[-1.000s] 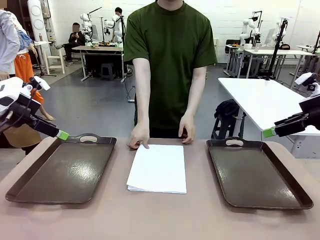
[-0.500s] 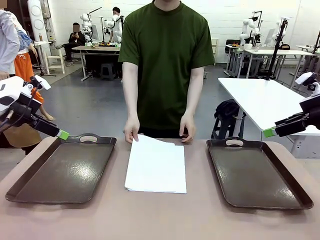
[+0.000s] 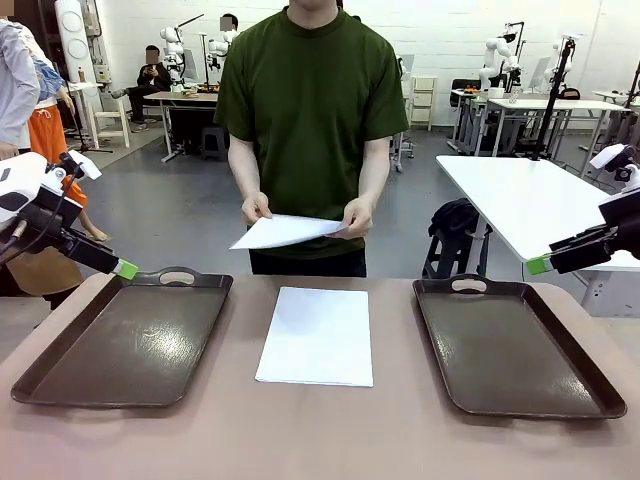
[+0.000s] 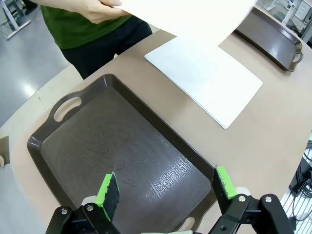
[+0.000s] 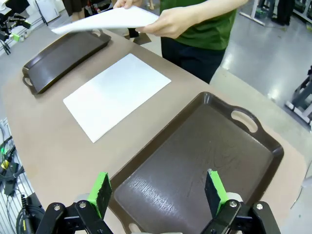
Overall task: Sort the A4 documents.
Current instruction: Receive the A4 Paper.
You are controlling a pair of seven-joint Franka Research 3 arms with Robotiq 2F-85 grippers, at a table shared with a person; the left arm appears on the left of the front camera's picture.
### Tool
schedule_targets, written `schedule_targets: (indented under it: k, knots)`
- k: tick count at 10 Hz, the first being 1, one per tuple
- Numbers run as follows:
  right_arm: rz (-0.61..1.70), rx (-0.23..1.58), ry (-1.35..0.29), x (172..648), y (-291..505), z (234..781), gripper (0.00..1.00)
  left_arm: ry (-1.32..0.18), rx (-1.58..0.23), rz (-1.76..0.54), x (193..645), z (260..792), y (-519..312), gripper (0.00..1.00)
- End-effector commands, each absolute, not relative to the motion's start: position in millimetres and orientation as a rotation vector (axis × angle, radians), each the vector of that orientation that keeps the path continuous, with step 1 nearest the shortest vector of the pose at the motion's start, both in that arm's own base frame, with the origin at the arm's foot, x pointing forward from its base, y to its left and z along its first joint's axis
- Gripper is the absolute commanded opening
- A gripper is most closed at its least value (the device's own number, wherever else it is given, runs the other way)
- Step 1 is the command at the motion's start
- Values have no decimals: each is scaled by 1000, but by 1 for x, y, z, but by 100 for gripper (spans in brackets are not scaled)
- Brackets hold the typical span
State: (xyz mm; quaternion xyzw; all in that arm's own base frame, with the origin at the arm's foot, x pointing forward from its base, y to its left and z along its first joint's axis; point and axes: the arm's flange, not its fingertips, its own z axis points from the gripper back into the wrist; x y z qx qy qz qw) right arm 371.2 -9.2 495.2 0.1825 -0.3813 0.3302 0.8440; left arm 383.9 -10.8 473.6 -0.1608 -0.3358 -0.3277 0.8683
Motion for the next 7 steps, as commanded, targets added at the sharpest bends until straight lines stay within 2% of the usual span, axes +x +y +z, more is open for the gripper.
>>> schedule_targets:
  k: [1, 7]
  knots:
    - [701, 402, -804, 373, -9, 492, 100, -714, -339, -691, 386, 471, -9, 100]
    - [701, 402, -804, 373, -9, 492, 100, -714, -339, -691, 386, 471, -9, 100]
